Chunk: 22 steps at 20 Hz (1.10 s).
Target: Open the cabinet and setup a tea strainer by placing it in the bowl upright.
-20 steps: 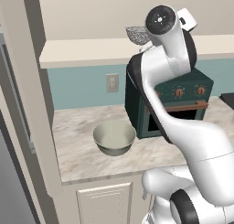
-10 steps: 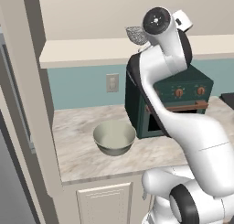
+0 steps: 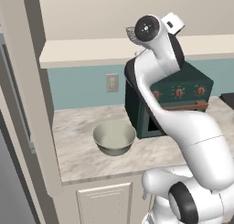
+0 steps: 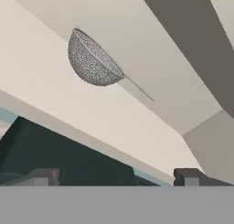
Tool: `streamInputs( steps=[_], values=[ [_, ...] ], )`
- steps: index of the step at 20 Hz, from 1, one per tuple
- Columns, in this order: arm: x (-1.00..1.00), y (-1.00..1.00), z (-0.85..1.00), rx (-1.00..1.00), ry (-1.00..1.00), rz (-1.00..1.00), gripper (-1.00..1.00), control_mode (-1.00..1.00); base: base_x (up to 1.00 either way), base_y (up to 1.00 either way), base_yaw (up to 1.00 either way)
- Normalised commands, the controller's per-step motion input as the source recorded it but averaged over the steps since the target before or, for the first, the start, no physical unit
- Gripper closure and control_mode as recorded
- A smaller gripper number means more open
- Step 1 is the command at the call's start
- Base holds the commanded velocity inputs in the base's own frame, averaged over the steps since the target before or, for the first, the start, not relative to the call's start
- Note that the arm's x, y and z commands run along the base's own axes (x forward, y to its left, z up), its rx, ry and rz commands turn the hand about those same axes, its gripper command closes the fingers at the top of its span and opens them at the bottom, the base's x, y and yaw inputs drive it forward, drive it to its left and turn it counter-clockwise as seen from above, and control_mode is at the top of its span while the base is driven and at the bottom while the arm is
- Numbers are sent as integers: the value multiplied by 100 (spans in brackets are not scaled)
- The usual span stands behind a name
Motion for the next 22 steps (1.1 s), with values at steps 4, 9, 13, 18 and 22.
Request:
streamInputs(
  steps=[4,9,13,18,22],
  values=[
    [29,14,1,-6,7,1,-100,-100,0,0,0],
    [39,0,0,-6,10,0,-100,-100,0,0,0],
    [39,0,0,-3,9,0,-100,-100,0,0,0],
    [35,0,0,-1,3,0,-100,-100,0,0,0],
    [29,0,0,0,0,0,-100,-100,0,0,0]
  ],
)
